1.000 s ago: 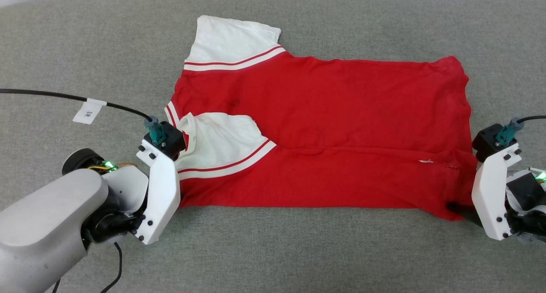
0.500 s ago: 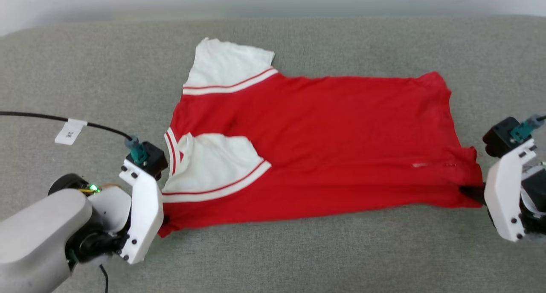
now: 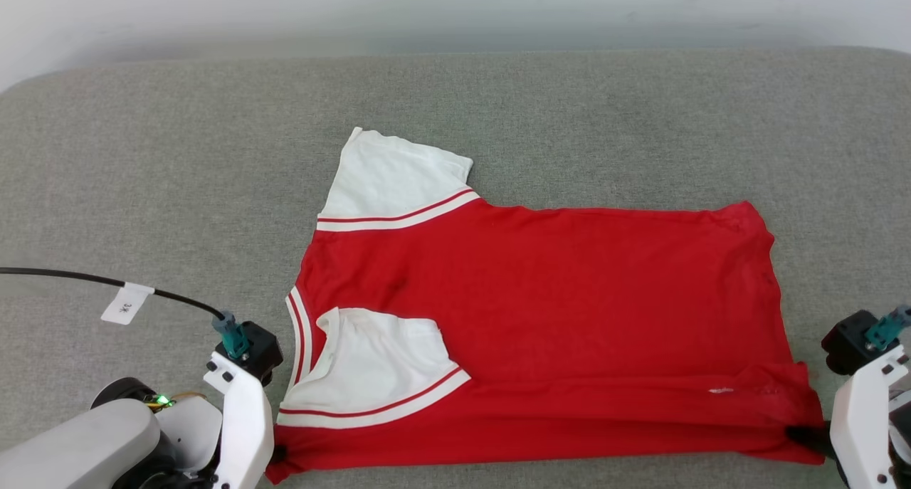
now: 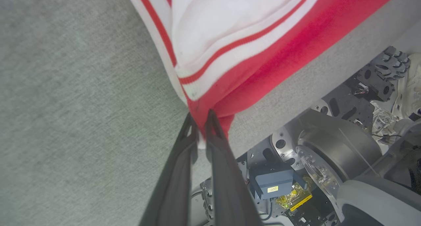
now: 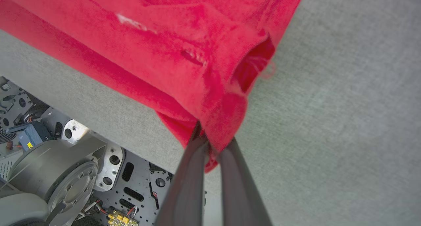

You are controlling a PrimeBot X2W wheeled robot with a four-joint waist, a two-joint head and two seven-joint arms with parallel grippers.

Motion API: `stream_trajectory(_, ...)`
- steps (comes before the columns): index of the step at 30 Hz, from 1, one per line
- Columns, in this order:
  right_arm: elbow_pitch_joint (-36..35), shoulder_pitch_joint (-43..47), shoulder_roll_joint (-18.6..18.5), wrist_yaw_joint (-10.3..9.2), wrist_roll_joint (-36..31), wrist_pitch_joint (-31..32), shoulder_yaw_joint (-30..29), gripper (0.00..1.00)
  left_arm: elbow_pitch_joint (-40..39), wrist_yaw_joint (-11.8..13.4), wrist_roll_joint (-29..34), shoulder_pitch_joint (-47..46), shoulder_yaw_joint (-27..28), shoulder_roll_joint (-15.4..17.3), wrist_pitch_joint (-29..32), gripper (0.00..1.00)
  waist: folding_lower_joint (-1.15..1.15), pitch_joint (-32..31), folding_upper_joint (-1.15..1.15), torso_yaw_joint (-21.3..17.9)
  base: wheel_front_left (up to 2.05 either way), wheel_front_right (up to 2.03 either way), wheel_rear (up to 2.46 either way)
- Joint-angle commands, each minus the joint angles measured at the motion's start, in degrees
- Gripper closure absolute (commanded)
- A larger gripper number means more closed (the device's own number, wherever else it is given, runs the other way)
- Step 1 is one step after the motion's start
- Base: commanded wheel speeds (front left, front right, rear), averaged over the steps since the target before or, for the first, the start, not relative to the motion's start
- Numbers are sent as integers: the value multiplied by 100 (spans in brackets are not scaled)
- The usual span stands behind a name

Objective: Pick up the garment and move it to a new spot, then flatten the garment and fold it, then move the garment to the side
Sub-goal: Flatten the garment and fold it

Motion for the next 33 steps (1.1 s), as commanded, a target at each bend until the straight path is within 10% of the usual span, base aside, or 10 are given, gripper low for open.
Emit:
stream_trajectory(1,78,89,45,-8,-39,-17,-33,100,62,46,23,94,-10,-2,-5,100,0,2,0,-6,0,0,0)
stream_trajectory(2,127,129,91,-8,-81,-25,-51,100,98,53,44,107,-18,-16,-16,100,0,1,0,-7,0,0,0)
stream_trajectory(3,182,154,141,-8,-105,-34,-77,100,124,56,84,98,-17,-29,-48,65,0,-6,0,-5,0,0,0)
stream_trajectory(4,211,160,192,-8,-142,-85,-121,56,147,54,96,76,4,-37,-94,0,0,-19,0,-2,0,0,0)
stream_trajectory(5,210,144,240,-8,-177,-150,-173,0,163,53,82,64,22,-41,-119,0,0,-38,0,1,0,0,0)
stream_trajectory(15,-607,-29,818,-7,-1322,-1788,-1469,0,216,281,438,-805,826,67,-966,0,0,-150,0,-123,0,0,0)
stream_trajectory(33,-2401,1168,3750,-7,-3983,-3981,-3618,0,1724,98,980,-3053,1447,-772,-809,0,0,1135,0,-725,0,0,0)
